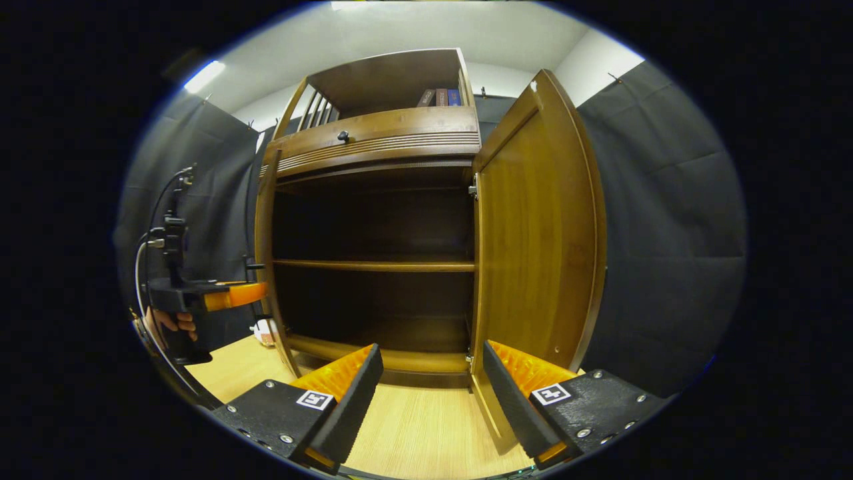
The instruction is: Open the right door of the double-door shoe cabinet with the right hand, and open the left door with the left hand.
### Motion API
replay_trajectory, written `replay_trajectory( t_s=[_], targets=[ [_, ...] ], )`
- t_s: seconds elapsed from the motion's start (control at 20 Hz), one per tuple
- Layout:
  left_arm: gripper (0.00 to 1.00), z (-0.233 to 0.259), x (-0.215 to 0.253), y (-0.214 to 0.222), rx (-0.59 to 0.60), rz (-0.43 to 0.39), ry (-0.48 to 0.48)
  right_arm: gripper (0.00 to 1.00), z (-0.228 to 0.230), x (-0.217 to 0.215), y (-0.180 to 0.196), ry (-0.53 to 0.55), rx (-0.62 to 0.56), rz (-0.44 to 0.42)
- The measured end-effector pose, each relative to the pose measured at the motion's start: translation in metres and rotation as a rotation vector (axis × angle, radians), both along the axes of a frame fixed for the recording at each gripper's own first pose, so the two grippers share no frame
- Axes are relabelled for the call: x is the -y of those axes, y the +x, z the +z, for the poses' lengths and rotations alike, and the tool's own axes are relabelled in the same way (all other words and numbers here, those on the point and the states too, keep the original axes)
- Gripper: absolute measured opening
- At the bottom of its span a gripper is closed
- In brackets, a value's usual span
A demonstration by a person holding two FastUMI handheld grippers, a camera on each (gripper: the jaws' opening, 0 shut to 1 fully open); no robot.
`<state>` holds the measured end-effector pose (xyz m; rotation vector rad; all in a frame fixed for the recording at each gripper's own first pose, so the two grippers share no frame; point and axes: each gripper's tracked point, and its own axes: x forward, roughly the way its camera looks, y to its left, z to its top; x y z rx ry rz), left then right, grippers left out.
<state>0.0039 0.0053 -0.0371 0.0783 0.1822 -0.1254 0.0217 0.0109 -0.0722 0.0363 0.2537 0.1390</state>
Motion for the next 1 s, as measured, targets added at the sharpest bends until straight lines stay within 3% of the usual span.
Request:
replay_trajectory(
  t_s=[0.05, 0.1, 0.2, 0.45, 0.7, 0.8, 0.85, 1.0],
  targets=[
    [0.32, 0.002, -0.007, -0.008, 0.009, 0.014, 0.01, 0.99, -0.003, -0.002, 0.001, 0.004, -0.005, 0.005],
    [0.32, 0.005, -0.014, -0.014, 0.016, 0.034, 0.018, 0.93, -0.006, -0.004, 0.001, 0.005, -0.014, 0.01],
    [0.36, 0.009, -0.03, -0.027, 0.021, 0.081, 0.028, 0.93, -0.009, -0.006, 0.003, 0.007, -0.027, 0.021],
    [0.24, 0.023, -0.088, -0.06, 0.058, 0.211, 0.098, 0.93, -0.013, -0.02, 0.016, 0.032, -0.032, 0.04],
    [0.18, 0.043, -0.149, -0.074, 0.08, 0.281, 0.011, 0.93, -0.019, -0.034, 0.022, 0.037, -0.047, 0.07],
    [0.23, 0.041, -0.168, -0.076, 0.07, 0.254, -0.002, 0.93, -0.018, -0.034, 0.023, 0.037, -0.048, 0.068],
    [0.14, 0.041, -0.175, -0.076, 0.064, 0.234, 0.0, 0.93, -0.016, -0.035, 0.023, 0.043, -0.047, 0.066],
    [0.14, 0.042, -0.191, -0.077, 0.056, 0.16, 0.041, 0.93, -0.012, -0.032, 0.025, 0.048, -0.039, 0.043]
  ],
)
